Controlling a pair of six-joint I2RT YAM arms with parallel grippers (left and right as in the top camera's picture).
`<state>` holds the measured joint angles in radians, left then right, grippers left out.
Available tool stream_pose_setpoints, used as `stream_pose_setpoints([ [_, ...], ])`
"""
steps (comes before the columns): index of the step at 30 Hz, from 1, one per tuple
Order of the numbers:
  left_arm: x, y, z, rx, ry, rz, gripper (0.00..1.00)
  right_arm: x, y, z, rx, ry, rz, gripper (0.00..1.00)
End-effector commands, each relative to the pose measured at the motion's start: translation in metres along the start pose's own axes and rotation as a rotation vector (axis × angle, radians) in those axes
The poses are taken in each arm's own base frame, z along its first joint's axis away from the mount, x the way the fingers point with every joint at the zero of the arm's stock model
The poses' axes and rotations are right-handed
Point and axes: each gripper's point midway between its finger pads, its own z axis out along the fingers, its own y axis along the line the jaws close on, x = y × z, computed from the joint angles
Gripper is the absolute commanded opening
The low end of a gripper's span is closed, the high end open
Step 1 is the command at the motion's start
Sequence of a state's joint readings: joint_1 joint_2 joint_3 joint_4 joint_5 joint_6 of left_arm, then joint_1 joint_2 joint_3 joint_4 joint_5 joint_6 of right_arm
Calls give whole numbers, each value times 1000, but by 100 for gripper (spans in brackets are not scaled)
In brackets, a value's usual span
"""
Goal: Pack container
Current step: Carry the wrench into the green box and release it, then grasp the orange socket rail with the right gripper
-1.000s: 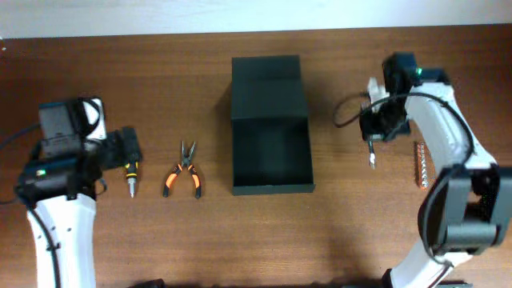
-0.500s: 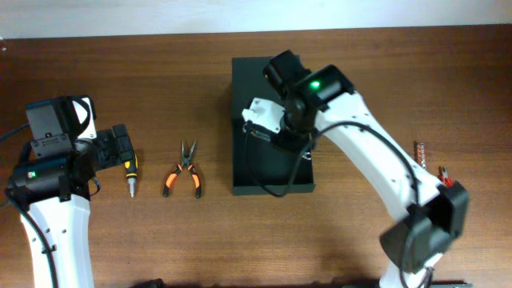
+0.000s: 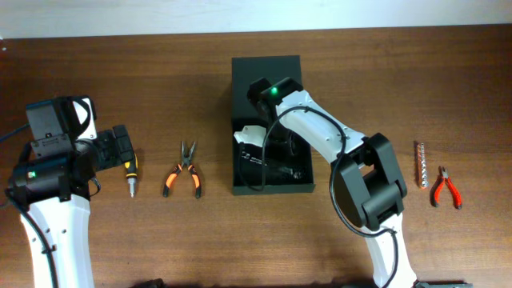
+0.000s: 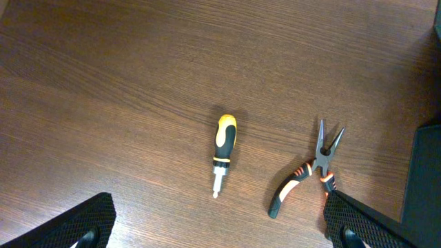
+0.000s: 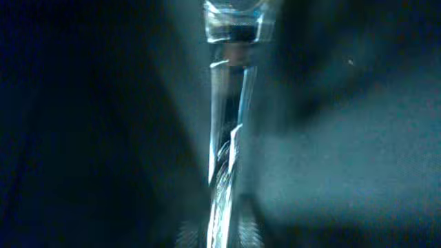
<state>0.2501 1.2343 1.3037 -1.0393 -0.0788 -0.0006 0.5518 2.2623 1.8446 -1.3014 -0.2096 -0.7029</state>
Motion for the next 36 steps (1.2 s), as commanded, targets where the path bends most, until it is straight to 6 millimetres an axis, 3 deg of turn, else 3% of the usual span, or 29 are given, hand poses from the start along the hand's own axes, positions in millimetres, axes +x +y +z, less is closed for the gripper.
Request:
stream_pose_setpoints([
  [1,-4,2,-6,0,-19,6,99,-4,3,-2,-13,-19,28,58],
  [4,-4,2,-6,0,-18,7,99,-4,2,-14,10,-24,101,70],
  [5,-4,2,-6,0,-17,7,99,-6,-1,-27,38,-39,133,73],
  [7,-4,2,-6,0,-16,7,99,-5,-11,-65,126,-74,199,77],
  [8,-4,2,-6,0,-16,10,99,-1,-22,-111,219,-138,266,80],
  [9,-4,2,-6,0,-16,10,99,6,-30,-143,285,-186,333,82],
  [11,-4,2,-6,0,-16,10,99,48,-40,-224,386,-318,505,99],
  [12,-3,2,-6,0,-16,10,99,76,-42,-249,409,-355,592,99],
  [13,-3,2,-6,0,-15,10,99,99,-44,-262,420,-372,660,99],
  [16,-3,2,-6,0,-12,10,99,195,-52,-290,443,-399,945,99],
  [19,-3,2,-6,0,-12,10,99,256,-65,-292,443,-408,1122,99],
  [21,-3,2,-6,0,-12,10,99,296,-70,-274,411,-351,1237,99],
  [24,-3,2,-6,0,-12,10,99,331,-68,-237,322,-253,1374,99],
  [26,-2,2,-6,0,-10,10,99,340,-53,-208,219,-188,1456,99],
  [29,-1,2,-6,0,-4,11,99,336,-25,-187,149,-150,1489,99],
  [33,-1,2,-6,0,-5,11,99,322,12,-179,175,-194,1471,99],
  [36,-1,2,-6,0,-5,11,99,323,16,-172,279,-270,1436,99],
])
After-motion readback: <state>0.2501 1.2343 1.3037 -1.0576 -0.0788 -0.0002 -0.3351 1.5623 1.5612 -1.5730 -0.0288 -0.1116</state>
